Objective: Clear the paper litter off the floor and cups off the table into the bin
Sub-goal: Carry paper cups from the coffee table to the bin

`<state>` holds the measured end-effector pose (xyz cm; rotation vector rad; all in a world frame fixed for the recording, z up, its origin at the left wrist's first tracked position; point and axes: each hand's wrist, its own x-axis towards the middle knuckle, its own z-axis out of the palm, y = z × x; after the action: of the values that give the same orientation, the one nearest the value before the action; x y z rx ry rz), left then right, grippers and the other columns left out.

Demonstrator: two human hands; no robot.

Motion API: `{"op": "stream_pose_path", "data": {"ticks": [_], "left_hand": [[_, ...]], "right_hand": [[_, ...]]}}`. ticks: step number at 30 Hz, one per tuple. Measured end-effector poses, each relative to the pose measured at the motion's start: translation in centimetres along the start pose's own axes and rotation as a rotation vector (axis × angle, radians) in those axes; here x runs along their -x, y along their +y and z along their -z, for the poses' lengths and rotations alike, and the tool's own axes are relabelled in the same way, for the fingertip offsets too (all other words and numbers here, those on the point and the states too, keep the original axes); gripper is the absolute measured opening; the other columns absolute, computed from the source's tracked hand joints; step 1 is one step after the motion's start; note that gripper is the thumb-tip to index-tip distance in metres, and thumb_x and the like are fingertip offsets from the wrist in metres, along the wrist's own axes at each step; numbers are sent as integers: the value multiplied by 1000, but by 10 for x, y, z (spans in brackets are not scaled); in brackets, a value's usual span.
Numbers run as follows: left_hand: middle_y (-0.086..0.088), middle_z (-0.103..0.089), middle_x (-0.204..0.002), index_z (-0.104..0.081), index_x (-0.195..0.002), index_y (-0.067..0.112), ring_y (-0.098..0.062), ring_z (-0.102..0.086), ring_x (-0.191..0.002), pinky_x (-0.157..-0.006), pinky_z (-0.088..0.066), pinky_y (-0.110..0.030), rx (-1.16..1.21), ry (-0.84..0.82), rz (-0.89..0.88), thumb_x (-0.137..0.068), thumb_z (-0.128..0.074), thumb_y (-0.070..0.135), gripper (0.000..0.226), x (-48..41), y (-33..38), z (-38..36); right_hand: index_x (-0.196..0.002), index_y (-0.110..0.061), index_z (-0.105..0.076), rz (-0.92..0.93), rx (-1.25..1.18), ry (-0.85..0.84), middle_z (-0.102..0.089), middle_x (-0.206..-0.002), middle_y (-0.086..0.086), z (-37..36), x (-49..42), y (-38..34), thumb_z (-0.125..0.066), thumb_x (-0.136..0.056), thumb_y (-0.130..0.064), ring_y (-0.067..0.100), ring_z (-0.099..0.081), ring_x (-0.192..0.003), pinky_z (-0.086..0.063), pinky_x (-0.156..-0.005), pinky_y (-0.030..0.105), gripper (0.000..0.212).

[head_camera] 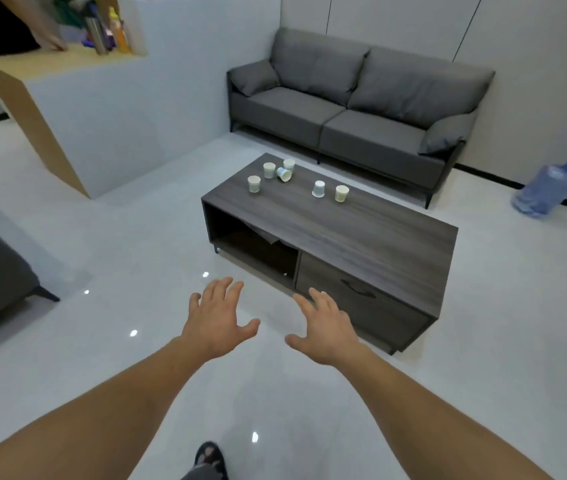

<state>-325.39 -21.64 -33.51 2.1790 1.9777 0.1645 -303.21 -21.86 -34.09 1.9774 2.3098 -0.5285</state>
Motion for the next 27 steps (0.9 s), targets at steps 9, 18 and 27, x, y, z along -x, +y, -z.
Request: {"op": "stream_pose_path", "data": {"ticks": [9, 18, 27], "left_hand": [[2, -14, -158, -16, -150, 26, -21, -11, -145, -115, -16, -49, 30, -21, -38, -82, -46, 68, 85, -164, -63, 8], [1, -13, -158, -14, -151, 25, -21, -9, -146, -116, -16, -47, 45, -50, -62, -83, -49, 63, 85, -306, -122, 32], [2, -19, -155, -19, -147, 26, -18, -15, -143, -115, -20, -44, 34, -49, -34, -80, -50, 63, 82, -476, -150, 31]], "right_hand": [[-155, -34, -9, -55, 10, -14, -2, -164, -1, 40, -167, -22, -55, -87, -61, 25, 0, -150, -18, -118, 52, 86], [-155, -32, -9, -78, -18, -98, -2, -164, -1, 68, -301, -38, -54, -89, -58, 24, -4, -150, -20, -116, 53, 84], [-155, -30, -9, -80, -42, -124, -3, -164, 3, 92, -492, -20, -56, -87, -58, 25, -5, -149, -20, -116, 54, 88]]}}
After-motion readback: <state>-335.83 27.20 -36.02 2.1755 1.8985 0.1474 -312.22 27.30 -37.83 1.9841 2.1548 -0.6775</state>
